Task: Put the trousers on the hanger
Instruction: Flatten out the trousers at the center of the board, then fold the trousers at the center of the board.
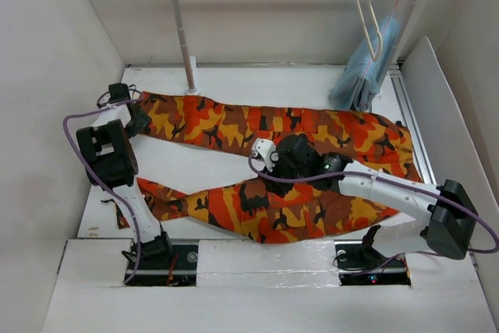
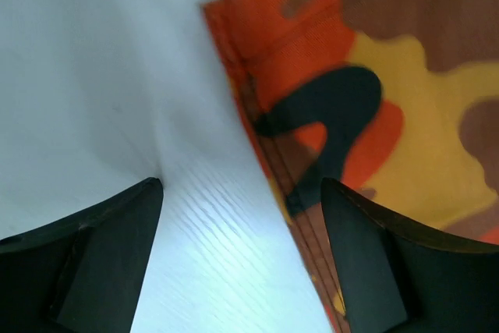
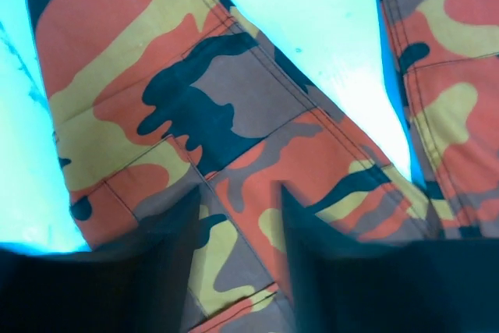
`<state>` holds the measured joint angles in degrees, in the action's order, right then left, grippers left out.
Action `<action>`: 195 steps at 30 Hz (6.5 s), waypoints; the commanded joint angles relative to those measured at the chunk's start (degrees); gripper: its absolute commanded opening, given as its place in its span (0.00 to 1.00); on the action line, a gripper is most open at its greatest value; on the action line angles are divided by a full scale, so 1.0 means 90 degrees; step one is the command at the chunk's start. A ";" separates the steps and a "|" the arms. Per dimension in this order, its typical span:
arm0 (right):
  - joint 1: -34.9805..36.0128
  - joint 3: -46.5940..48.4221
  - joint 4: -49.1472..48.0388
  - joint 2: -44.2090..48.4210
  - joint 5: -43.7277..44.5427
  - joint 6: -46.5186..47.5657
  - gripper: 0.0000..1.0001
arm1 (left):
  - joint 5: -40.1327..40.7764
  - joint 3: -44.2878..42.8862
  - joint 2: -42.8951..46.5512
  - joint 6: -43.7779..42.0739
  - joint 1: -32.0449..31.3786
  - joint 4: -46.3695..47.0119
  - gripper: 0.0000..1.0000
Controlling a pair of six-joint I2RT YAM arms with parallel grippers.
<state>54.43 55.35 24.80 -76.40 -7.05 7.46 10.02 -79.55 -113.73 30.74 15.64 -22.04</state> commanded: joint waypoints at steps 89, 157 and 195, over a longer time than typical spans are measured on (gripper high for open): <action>-0.0891 0.0979 -0.0314 0.1154 -0.0516 0.0011 0.68 | 0.0752 0.1401 0.0646 0.1770 0.0587 -0.0901 0.00; -0.3741 -0.1852 0.3045 0.4220 0.1126 -0.3620 0.61 | -0.1075 0.3516 0.5242 0.1691 0.1456 0.0576 0.00; -0.6819 -0.1874 0.3144 0.0199 0.2160 -0.7530 0.29 | -0.1201 0.2578 0.5430 0.2355 -0.0127 0.0368 0.00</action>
<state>-5.45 36.45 56.47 -72.51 11.09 -61.34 -1.69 -56.60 -66.26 51.22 13.04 -21.96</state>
